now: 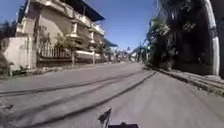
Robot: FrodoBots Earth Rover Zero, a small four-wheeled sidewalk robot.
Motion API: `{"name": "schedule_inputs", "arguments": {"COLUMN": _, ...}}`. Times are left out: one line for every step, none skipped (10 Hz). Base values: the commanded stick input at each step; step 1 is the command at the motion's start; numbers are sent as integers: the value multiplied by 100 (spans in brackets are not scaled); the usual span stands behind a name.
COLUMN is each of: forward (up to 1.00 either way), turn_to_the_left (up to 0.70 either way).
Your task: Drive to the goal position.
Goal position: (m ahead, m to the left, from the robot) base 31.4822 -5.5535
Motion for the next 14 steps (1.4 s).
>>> {"name": "schedule_inputs", "arguments": {"forward": 70, "turn_to_the_left": -3}}
{"name": "schedule_inputs", "arguments": {"forward": 70, "turn_to_the_left": -3}}
{"name": "schedule_inputs", "arguments": {"forward": 70, "turn_to_the_left": -3}}
{"name": "schedule_inputs", "arguments": {"forward": 70, "turn_to_the_left": -3}}
{"name": "schedule_inputs", "arguments": {"forward": 70, "turn_to_the_left": -3}}
{"name": "schedule_inputs", "arguments": {"forward": 70, "turn_to_the_left": -3}}
{"name": "schedule_inputs", "arguments": {"forward": 70, "turn_to_the_left": -3}}
{"name": "schedule_inputs", "arguments": {"forward": 70, "turn_to_the_left": -3}}
{"name": "schedule_inputs", "arguments": {"forward": 70, "turn_to_the_left": -3}}
{"name": "schedule_inputs", "arguments": {"forward": 70, "turn_to_the_left": -3}}
{"name": "schedule_inputs", "arguments": {"forward": 70, "turn_to_the_left": -3}}
{"name": "schedule_inputs", "arguments": {"forward": 70, "turn_to_the_left": -3}}
{"name": "schedule_inputs", "arguments": {"forward": 70, "turn_to_the_left": -3}}
{"name": "schedule_inputs", "arguments": {"forward": 70, "turn_to_the_left": -3}}
